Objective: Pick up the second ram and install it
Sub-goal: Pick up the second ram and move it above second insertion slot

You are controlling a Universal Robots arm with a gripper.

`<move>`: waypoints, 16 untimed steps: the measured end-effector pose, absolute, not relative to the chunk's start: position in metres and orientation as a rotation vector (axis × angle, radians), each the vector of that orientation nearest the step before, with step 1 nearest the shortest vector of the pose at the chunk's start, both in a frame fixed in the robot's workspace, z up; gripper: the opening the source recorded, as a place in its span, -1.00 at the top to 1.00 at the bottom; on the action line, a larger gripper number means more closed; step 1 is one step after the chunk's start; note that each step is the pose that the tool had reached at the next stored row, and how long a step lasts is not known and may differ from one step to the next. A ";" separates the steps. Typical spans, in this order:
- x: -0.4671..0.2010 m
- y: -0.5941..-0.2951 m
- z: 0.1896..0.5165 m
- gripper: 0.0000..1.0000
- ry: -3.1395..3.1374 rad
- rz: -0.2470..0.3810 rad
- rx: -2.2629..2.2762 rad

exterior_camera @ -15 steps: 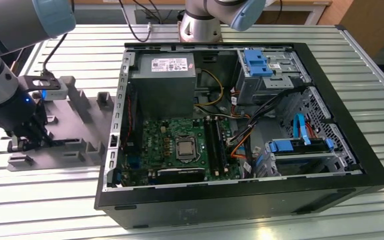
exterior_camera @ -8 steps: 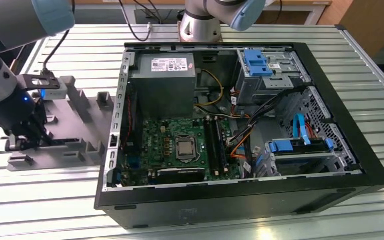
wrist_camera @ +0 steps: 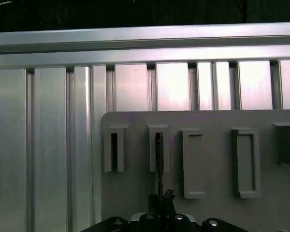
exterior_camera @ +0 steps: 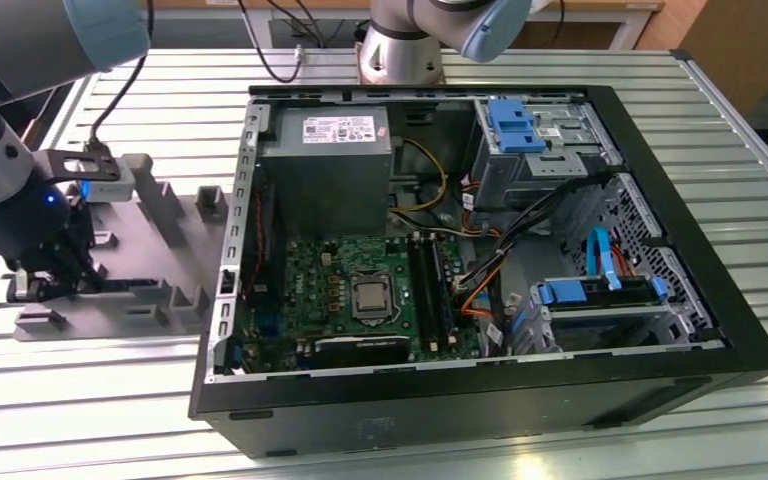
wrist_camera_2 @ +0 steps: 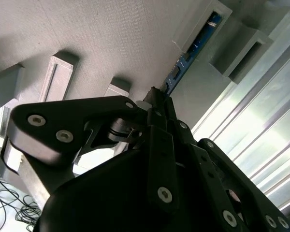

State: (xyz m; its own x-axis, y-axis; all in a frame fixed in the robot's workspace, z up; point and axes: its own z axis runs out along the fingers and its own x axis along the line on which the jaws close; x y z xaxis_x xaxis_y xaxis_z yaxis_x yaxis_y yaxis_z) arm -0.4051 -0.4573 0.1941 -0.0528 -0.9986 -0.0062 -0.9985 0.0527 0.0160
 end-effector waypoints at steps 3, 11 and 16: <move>-0.405 -0.457 0.194 0.72 -2.269 -0.025 2.163; -0.405 -0.458 0.194 0.72 -2.189 -0.024 2.243; -0.405 -0.458 0.197 0.72 -2.189 -0.024 2.243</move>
